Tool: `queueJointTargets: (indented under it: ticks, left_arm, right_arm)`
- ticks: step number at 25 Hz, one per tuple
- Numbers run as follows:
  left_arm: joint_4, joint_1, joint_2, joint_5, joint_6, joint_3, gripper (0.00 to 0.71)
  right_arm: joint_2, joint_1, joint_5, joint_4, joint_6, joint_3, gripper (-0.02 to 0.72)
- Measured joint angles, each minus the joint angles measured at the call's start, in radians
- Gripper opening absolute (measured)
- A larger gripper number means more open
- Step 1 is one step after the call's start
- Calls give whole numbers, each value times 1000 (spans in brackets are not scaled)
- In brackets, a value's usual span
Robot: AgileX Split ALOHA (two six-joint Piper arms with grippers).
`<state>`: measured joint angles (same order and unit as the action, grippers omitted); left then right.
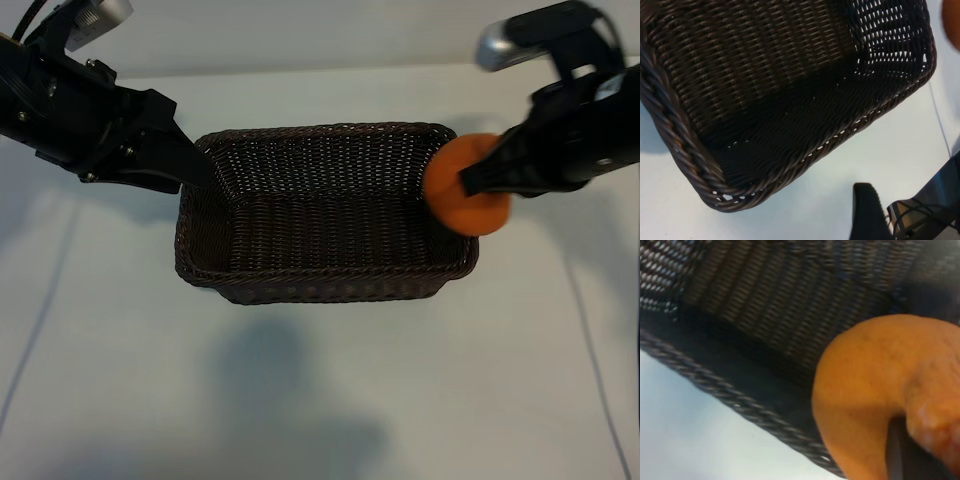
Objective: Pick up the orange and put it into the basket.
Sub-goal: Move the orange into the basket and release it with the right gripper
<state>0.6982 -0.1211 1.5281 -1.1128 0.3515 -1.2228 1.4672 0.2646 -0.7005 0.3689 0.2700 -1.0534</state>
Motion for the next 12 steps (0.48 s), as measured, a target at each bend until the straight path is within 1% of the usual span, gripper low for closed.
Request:
queueJointTargets:
  ticks: [3, 7, 12]
  left_arm:
    - [0, 0, 0, 0, 0, 0, 454]
    - [0, 0, 0, 0, 0, 0, 454]
    - [0, 0, 0, 0, 0, 0, 454]
  right_arm:
    - [54, 57, 11, 0, -18, -25, 43]
    - [117, 133, 18, 0, -23, -78, 43]
    - [157, 192, 17, 2, -23, -155, 43]
